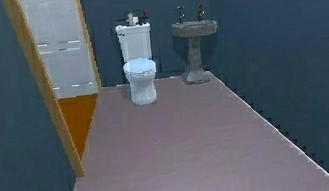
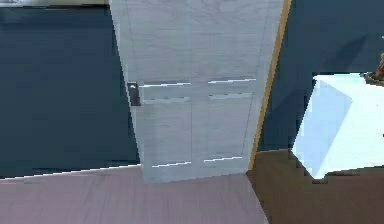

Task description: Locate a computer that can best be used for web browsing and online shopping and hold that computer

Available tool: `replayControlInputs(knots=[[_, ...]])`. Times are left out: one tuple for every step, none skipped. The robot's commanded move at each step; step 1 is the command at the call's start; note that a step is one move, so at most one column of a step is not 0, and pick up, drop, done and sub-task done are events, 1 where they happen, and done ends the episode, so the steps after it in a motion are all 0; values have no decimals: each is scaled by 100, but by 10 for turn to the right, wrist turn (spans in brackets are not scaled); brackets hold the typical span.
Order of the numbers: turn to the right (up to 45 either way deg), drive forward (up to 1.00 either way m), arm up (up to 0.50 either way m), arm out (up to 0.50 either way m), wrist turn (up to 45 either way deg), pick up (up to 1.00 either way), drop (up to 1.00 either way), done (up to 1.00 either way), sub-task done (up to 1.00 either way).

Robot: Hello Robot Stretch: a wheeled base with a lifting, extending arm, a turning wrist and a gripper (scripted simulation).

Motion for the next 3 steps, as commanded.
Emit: replayControlInputs(knots=[[-90, 0, 0, 0, 0, 0, 0, 0, 0], [0, 30, 0, 0, 0, 0, 0, 0, 0], [-30, 0, 0, 0, 0, 0, 0, 0, 0]])
